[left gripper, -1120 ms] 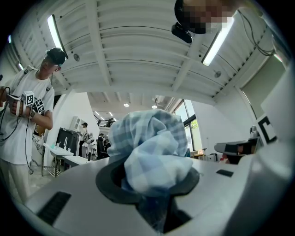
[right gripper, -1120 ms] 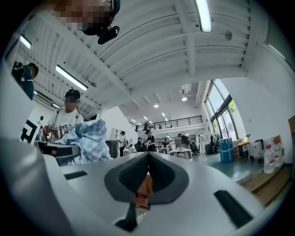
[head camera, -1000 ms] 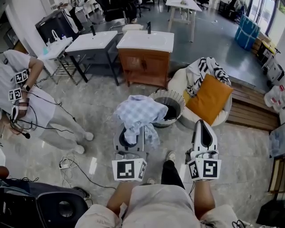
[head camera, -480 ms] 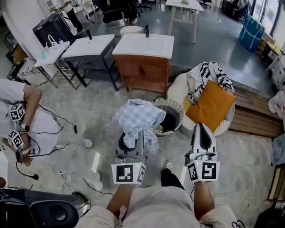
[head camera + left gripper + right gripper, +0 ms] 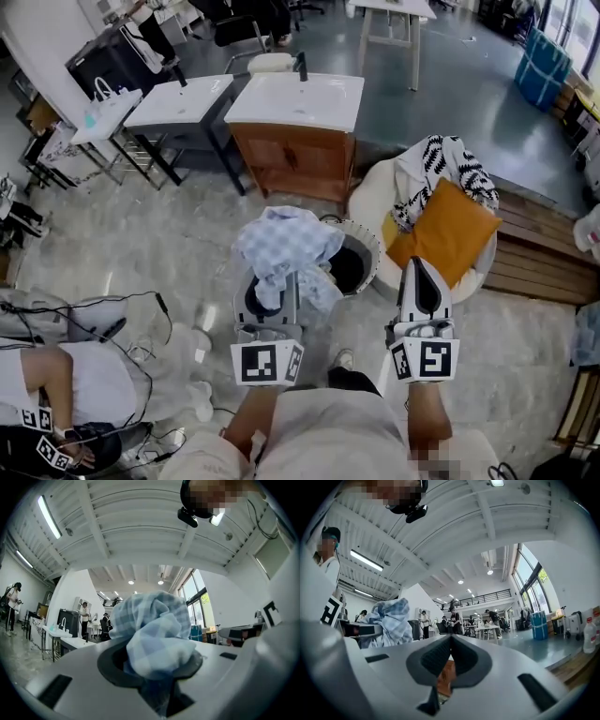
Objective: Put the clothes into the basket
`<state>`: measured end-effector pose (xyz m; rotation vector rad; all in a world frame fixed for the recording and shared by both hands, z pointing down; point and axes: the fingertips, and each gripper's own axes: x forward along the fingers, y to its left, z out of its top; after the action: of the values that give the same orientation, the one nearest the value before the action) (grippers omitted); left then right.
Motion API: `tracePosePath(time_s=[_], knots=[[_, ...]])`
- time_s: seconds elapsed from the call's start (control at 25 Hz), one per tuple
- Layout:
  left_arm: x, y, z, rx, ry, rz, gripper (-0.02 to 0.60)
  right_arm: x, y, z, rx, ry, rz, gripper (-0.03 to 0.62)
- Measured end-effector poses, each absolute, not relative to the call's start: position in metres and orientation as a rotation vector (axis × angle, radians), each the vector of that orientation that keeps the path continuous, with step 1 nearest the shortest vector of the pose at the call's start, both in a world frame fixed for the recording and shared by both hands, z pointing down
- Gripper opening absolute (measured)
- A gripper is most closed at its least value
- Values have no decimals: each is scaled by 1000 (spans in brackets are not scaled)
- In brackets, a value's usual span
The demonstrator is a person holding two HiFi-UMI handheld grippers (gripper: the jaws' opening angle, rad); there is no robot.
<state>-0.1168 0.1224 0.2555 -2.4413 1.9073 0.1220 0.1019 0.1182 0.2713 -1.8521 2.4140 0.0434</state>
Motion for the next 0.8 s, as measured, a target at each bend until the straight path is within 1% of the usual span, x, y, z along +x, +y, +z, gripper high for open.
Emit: tracePosePath(time_s=[0.4, 0.8], knots=[[-81, 69, 259, -2438, 1923, 106, 138, 140, 68, 280, -1849, 2413, 9, -11], [-71, 5, 277, -2509, 1869, 121, 138, 150, 18, 292, -1919, 2380, 20, -11]])
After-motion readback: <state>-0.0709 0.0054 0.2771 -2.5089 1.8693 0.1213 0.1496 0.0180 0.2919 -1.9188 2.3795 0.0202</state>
